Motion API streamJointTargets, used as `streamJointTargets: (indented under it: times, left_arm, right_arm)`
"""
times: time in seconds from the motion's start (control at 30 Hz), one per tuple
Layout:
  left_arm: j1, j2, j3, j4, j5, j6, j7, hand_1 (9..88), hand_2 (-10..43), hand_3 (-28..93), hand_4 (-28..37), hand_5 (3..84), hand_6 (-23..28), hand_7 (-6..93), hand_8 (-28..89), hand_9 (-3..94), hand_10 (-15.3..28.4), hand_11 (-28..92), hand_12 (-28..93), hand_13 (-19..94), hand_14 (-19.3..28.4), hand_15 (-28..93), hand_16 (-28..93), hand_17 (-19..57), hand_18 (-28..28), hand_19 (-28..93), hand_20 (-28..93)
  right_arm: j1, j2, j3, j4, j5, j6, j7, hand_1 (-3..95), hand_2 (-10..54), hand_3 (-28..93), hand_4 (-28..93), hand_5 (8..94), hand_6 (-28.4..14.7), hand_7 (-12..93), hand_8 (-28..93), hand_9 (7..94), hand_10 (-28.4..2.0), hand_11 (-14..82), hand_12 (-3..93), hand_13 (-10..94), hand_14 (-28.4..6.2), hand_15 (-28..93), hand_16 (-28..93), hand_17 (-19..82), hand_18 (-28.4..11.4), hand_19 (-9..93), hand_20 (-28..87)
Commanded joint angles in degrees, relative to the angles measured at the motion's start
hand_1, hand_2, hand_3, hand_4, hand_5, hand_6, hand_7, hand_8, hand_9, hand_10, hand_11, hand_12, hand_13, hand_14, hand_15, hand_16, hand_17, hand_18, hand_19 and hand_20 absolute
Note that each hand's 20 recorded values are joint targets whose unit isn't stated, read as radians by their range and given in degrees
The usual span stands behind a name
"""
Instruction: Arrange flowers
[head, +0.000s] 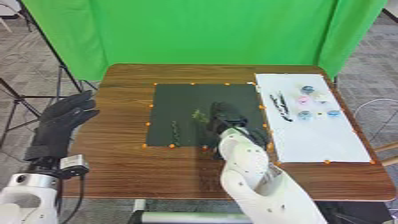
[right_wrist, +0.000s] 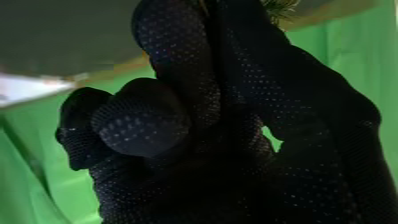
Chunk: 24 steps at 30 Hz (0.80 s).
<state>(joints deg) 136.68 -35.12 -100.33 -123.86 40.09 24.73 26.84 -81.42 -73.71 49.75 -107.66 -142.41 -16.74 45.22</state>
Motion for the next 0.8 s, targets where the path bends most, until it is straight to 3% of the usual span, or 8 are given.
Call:
streamJointTargets:
  times: [0.03, 0.33, 0.8]
  left_arm:
    - [-2.2, -0.73, 2.47, 0.83, 0.67, -1.32, -0.63, 27.7, 2.9, 80, -21.9, 35.7, 6.9, 19.8, -12, 32.1, 18.3, 32, 11, 22, 24.4, 58, -11, -12.1, 20.6, 52, 11]
    - [-3.4, -0.68, 3.47, 1.28, 0.70, -1.64, -0.38, 27.7, 2.8, 80, -21.4, 35.5, 6.9, 19.8, -12, 32.0, 18.4, 32, 11, 22, 24.3, 58, -11, -12.2, 20.6, 52, 10]
    - [-2.2, -0.39, 2.67, 0.94, 0.63, -1.29, -0.20, 28.1, 2.9, 81, -20.7, 35.4, 6.9, 19.8, -12, 31.9, 18.3, 32, 11, 22, 24.3, 58, -11, -12.2, 20.6, 52, 10]
  right_arm:
    - [-1.9, -2.9, 1.0, 2.4, -1.7, -1.6, -1.4, 54.8, -9.5, 74, -28, 87.2, -3.1, 22, 15, 89.1, -13.0, 34.7, 29.5, 84, -6.7, 69, 23, 58, -19.9, 93, 40]
    - [-0.7, -3.4, 0.0, 3.5, 0.2, -1.5, -0.2, 53.1, -9.5, 72, -27, 86.8, -2.9, 23, 13, 88.8, -12.9, 35.6, 28.6, 84, -6.8, 69, 23, 58, -19.4, 93, 39]
    - [0.1, -2.0, -2.0, 2.0, 0.3, -1.7, 0.8, 45.3, -9.5, 69, -24, 85.2, -2.8, 24, 11, 86.7, -14.1, 38.3, 23.9, 83, -7.5, 68, 23, 58, -19.3, 93, 36]
